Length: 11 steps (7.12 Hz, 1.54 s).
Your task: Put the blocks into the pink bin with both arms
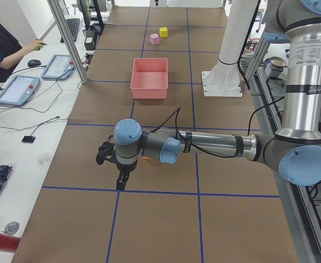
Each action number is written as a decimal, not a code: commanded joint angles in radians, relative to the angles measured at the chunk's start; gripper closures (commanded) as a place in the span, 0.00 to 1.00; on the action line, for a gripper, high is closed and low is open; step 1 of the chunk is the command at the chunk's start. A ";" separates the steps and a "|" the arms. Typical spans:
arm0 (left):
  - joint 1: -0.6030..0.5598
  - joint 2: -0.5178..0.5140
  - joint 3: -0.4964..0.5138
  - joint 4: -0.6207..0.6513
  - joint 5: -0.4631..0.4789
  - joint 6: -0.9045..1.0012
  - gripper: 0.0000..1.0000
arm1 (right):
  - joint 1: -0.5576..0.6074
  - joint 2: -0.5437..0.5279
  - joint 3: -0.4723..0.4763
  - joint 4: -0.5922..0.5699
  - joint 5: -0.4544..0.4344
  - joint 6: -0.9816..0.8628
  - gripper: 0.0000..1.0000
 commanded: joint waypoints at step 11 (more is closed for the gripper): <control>0.523 0.095 0.054 -0.549 0.385 -0.755 0.00 | 0.000 0.001 0.000 0.015 -0.001 -0.001 0.00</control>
